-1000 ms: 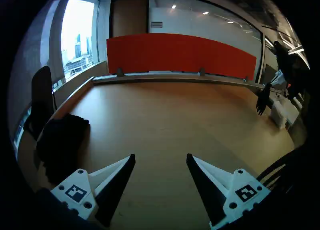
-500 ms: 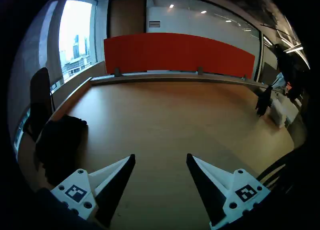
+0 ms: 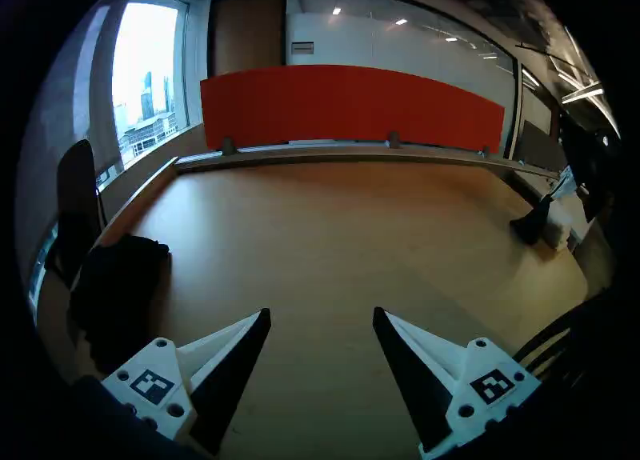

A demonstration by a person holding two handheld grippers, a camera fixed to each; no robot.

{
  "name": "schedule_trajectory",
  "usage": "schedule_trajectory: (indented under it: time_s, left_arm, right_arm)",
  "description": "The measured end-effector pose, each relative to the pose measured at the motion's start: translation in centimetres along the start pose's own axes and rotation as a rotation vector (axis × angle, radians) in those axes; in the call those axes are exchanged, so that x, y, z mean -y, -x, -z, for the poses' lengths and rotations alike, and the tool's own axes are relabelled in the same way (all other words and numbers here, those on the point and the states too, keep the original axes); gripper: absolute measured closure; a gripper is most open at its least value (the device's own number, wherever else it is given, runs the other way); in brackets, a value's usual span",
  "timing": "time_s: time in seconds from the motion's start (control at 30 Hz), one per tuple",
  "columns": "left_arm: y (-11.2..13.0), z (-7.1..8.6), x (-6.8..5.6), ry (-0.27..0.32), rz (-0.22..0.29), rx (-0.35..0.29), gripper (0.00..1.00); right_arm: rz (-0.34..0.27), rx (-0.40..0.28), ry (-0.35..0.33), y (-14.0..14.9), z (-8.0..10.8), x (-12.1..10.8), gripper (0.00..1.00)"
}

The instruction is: Fold towel

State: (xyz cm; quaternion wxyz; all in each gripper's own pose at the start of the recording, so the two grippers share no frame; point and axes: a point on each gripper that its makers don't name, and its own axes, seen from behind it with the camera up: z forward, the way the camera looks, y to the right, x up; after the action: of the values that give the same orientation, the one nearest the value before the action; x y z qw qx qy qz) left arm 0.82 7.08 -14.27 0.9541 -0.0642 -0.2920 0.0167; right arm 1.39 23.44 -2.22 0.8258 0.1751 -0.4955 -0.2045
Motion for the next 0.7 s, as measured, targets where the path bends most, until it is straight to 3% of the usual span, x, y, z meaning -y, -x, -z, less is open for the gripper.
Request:
schedule_trajectory:
  time_s: [0.7]
  left_arm:
    - [0.5,0.5,-0.7,-0.003,-0.015,0.011,0.05]
  right_arm:
    - [-0.07,0.152,0.017,8.9,-2.3,-0.3,0.94]
